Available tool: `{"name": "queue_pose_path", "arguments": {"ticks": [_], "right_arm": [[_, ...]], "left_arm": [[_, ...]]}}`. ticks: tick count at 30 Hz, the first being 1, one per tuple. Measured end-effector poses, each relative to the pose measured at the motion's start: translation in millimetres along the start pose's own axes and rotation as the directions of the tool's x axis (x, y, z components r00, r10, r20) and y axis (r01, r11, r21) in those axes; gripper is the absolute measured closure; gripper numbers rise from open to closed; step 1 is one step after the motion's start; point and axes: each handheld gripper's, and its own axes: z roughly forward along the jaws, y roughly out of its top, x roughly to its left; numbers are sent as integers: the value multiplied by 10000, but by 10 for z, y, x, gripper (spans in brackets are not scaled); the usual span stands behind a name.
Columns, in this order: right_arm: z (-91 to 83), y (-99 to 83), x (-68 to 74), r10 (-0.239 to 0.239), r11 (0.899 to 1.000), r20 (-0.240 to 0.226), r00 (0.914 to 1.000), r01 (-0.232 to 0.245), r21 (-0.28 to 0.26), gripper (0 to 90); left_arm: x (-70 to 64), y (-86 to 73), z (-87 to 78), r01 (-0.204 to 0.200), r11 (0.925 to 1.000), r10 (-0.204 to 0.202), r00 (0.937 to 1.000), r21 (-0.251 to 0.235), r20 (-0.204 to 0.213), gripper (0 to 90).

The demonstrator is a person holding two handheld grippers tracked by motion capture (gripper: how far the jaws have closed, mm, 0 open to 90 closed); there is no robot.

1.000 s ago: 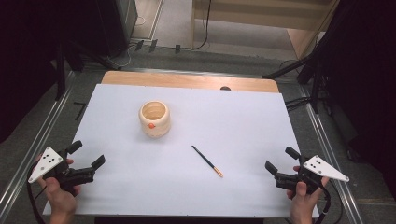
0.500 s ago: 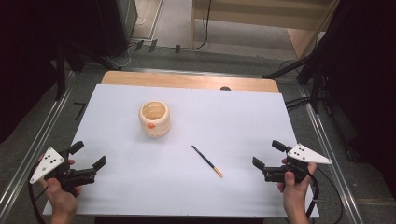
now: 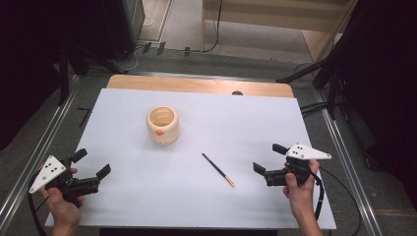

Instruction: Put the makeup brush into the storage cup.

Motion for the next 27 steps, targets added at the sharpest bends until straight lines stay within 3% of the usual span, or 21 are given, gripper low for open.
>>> {"name": "queue_pose_path", "arguments": {"ticks": [5, 10, 20, 27], "right_arm": [[88, 56, 15, 56, 9999, -324, 9995, -52, 129, 0], [178, 126, 44, -82, 9991, -147, 9999, 88, 415, 0], [306, 230, 95, -123, 9959, -273, 9996, 147, 896, 0], [424, 321, 173, -584, 9868, -75, 9983, 588, 1509, 0]], "left_arm": [[18, -2, -6, 25, 10000, -25, 10000, -4, -13, 0], [22, -4, -4, 40, 10000, -40, 10000, 12, -32, 0], [26, -4, -4, 47, 10000, -47, 10000, 14, -46, 0], [32, -7, 1, 20, 10000, -19, 10000, 31, -54, 0]]}}
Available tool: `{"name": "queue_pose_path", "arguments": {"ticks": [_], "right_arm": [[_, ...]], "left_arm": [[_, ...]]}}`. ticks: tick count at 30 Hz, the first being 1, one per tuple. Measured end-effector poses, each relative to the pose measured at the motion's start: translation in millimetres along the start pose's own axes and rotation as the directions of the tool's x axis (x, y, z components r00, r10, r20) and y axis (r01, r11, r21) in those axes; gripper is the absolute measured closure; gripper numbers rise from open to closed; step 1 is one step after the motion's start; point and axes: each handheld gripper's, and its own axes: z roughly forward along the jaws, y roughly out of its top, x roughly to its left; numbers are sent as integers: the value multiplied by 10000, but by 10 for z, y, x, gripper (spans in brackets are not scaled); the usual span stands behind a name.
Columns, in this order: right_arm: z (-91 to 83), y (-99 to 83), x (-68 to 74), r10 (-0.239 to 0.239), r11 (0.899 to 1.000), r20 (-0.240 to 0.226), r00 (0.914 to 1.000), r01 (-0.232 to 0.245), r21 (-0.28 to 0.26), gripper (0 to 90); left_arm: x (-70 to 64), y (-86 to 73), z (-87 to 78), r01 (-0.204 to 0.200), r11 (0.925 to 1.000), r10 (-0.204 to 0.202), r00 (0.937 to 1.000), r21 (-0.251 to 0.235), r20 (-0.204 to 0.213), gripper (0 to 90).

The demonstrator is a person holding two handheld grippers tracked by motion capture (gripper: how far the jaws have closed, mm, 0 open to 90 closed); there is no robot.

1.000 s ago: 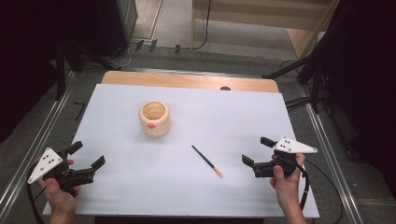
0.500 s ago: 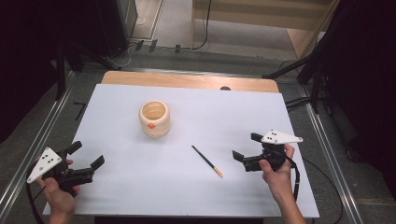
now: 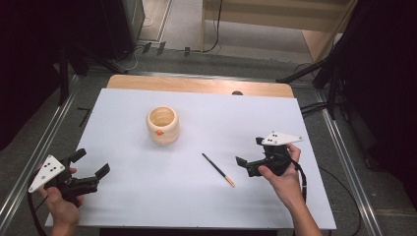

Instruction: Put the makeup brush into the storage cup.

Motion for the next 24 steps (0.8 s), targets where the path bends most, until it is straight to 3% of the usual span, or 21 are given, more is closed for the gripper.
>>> {"name": "queue_pose_path", "arguments": {"ticks": [7, 9, 14, 18, 23, 24], "right_arm": [[116, 84, 33, -81, 9980, -73, 9999, 86, 628, 0], [180, 114, 50, -37, 9938, -112, 9999, 49, 1109, 0], [260, 150, 72, -213, 9876, -34, 9998, 216, 1557, 0], [334, 187, 109, -420, 9761, 60, 9991, 397, 2136, 3], [441, 221, 163, -638, 9505, 209, 9977, 544, 3058, 11], [441, 221, 163, -638, 9505, 209, 9977, 544, 3058, 11]], "left_arm": [[1, -2, 5, 7, 10000, -7, 10000, 53, -23, 0], [0, -3, 7, 13, 10000, -13, 10000, 70, -30, 0], [3, -8, 12, -14, 9999, 15, 10000, 137, -90, 0], [0, -12, 21, 17, 9999, -16, 10000, 144, -95, 0], [-9, -11, 27, -121, 9997, 123, 9999, 231, -80, 0], [-12, -12, 30, -144, 9996, 146, 9999, 235, -85, 0]]}}
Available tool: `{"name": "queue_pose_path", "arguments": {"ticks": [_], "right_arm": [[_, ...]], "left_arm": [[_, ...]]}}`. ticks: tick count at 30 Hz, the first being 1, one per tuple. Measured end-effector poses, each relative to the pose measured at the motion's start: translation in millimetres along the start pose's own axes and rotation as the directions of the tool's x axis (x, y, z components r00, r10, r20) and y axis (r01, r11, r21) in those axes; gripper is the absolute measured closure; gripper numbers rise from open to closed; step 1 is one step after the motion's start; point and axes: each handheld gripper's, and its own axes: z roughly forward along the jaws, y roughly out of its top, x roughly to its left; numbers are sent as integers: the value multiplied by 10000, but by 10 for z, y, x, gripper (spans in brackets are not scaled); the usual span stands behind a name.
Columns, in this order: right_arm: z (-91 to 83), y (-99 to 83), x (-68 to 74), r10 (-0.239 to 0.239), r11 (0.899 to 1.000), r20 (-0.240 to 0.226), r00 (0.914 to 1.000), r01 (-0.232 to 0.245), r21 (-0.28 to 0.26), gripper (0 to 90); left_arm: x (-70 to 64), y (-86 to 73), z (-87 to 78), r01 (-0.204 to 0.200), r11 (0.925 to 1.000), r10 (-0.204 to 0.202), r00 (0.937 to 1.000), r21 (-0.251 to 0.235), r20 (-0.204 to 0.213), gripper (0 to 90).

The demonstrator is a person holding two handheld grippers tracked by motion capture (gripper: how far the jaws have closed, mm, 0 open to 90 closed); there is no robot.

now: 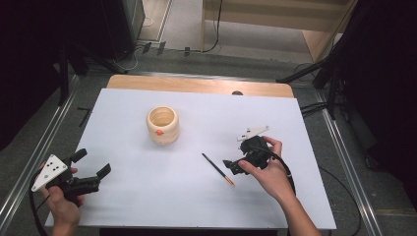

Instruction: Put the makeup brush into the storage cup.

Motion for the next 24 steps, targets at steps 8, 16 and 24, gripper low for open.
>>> {"name": "queue_pose_path", "arguments": {"ticks": [8, 16, 24], "right_arm": [[125, 68, 68, -276, 9921, 11, 9996, 273, 1226, 85], [223, 89, 129, -393, 9765, 49, 9992, 374, 2122, 110], [330, 107, 185, -383, 9600, 334, 9987, 275, 2788, 145]], "left_arm": [[-8, 1, 2, -5, 10000, 5, 10000, -8, -1, 0], [-21, 4, 10, -69, 10000, 69, 10000, -12, 27, 0], [-19, 4, 8, -60, 10000, 60, 10000, -13, 21, 0]]}}
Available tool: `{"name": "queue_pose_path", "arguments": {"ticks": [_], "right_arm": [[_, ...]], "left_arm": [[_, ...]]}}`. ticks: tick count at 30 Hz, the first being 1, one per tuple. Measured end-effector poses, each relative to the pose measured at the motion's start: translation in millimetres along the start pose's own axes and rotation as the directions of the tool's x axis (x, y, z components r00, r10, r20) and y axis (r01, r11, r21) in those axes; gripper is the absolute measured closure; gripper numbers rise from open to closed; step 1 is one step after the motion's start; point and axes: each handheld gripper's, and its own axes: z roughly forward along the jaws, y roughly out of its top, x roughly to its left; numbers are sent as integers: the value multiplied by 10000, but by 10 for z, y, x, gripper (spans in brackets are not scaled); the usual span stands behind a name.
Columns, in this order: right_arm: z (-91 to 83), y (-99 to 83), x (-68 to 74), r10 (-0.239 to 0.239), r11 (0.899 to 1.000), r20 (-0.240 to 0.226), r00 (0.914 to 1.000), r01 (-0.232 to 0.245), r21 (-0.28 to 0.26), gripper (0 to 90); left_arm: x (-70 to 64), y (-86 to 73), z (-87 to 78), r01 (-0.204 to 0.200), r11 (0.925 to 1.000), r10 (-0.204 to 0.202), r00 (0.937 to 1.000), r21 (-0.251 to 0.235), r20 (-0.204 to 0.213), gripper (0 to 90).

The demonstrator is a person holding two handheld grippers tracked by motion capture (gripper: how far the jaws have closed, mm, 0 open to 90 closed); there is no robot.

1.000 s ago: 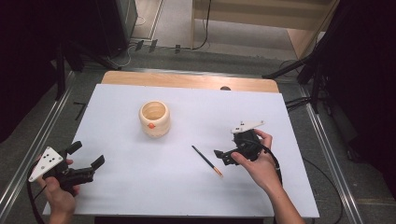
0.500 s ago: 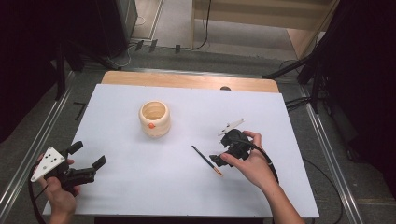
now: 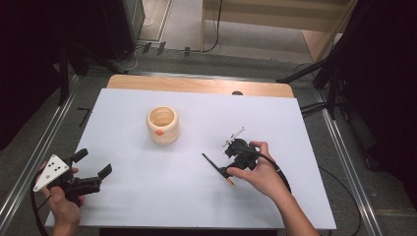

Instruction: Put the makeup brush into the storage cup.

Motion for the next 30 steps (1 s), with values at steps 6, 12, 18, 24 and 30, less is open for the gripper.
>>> {"name": "queue_pose_path", "arguments": {"ticks": [6, 12, 18, 24, 30], "right_arm": [[74, 17, 52, -226, 9970, -245, 9994, 243, 732, 180], [106, 12, 85, -414, 9934, -394, 9984, 453, 1053, 384], [124, 39, 109, -258, 9839, -807, 9964, 396, 1745, 494], [142, 64, 145, -350, 9766, -702, 9969, 491, 2095, 524], [155, 102, 204, -621, 9702, -414, 9972, 700, 2319, 571]], "left_arm": [[-4, 0, 2, -15, 10000, 15, 10000, 37, 7, 0], [-7, 0, 5, 1, 10000, -1, 10000, 25, 15, 0], [-12, 0, 8, -13, 10000, 13, 10000, 27, 42, 0], [-19, 2, 10, -58, 10000, 58, 10000, -7, 72, 0], [-24, 4, 10, -89, 10000, 89, 9999, -4, 121, 0]]}}
